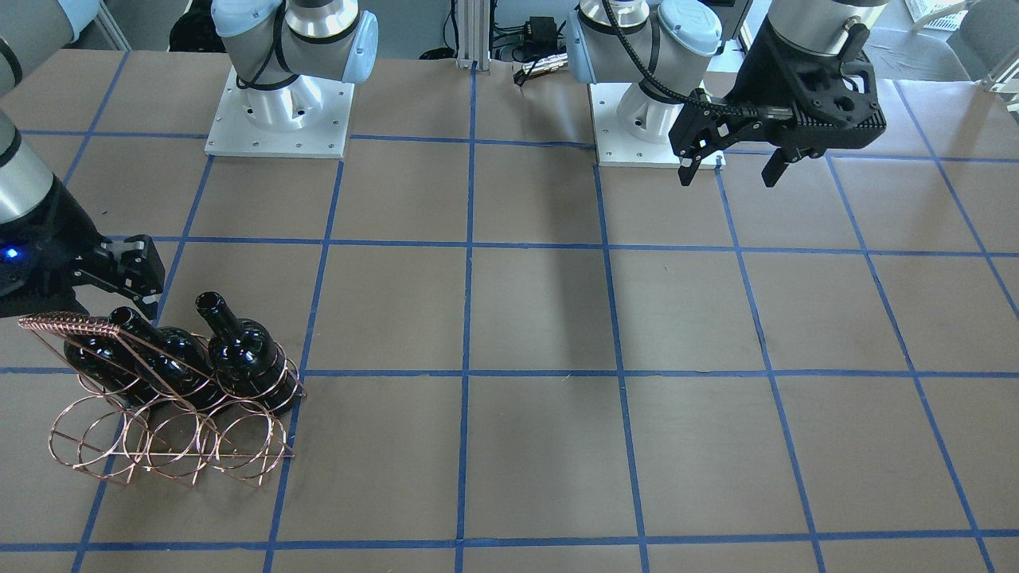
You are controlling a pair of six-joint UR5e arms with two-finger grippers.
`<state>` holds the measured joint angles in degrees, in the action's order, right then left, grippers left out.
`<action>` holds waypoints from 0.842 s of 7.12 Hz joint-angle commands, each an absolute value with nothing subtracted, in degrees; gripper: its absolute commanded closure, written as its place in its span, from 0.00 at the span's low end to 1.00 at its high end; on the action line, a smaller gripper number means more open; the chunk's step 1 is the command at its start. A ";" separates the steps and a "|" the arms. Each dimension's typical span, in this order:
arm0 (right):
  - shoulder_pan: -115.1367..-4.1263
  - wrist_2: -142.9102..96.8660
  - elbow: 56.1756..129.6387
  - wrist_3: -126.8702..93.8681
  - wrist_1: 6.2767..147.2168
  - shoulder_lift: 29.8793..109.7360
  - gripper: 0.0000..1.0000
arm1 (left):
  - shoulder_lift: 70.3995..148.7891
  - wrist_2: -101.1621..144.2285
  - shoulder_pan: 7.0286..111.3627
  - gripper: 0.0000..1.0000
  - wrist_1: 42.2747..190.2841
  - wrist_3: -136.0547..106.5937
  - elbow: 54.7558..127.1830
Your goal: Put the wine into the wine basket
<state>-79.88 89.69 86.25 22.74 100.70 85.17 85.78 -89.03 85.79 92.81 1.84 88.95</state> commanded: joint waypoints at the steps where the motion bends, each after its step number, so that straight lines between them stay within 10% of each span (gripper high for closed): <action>1: -80.86 90.35 81.59 19.97 88.23 92.87 0.00 | 85.78 -88.95 85.78 0.00 92.73 1.85 88.95; 6: -87.06 88.53 81.74 7.39 82.18 93.53 0.00 | 85.78 -89.12 85.61 0.00 92.81 1.93 88.95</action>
<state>-83.25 90.64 81.72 14.79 82.16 95.00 85.78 -88.98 85.74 92.74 1.87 88.95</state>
